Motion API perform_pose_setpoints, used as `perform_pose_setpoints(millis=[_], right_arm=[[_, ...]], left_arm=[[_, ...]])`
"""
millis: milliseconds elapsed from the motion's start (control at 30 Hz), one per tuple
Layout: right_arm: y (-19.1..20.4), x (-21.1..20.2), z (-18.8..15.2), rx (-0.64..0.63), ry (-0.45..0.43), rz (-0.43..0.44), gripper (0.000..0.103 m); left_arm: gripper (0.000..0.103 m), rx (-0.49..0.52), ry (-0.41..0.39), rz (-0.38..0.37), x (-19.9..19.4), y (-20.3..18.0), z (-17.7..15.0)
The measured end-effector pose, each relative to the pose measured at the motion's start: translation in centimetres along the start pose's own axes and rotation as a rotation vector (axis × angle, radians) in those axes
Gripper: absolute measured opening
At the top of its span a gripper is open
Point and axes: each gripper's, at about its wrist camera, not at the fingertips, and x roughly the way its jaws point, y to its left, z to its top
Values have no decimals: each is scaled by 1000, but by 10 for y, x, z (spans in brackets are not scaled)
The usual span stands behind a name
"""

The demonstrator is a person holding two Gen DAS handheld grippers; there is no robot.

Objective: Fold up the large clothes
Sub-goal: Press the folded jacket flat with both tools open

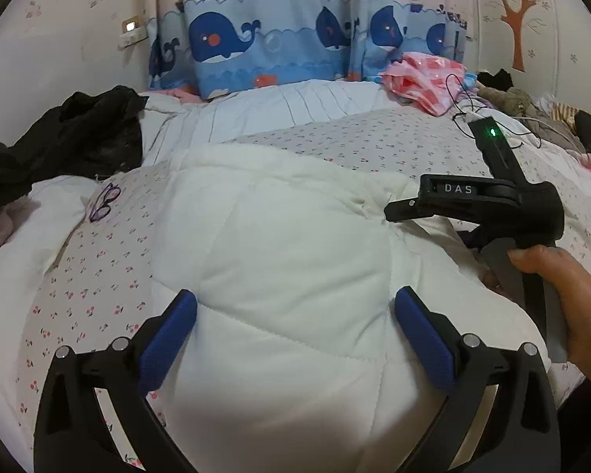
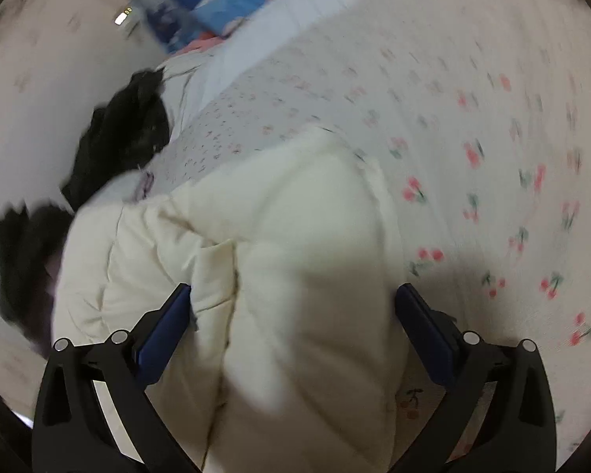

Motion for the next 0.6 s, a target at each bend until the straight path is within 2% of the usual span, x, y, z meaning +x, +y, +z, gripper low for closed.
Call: perform_pose_setpoints(millis=[400,600], right_arm=[[-5,18,3,-31,-17,-19,97],[-1,10,4,-12,-2,-16,97]], left_arm=[[96,-13,14,6,8,-2,3],[96,-14,11,8,7,-1,2]])
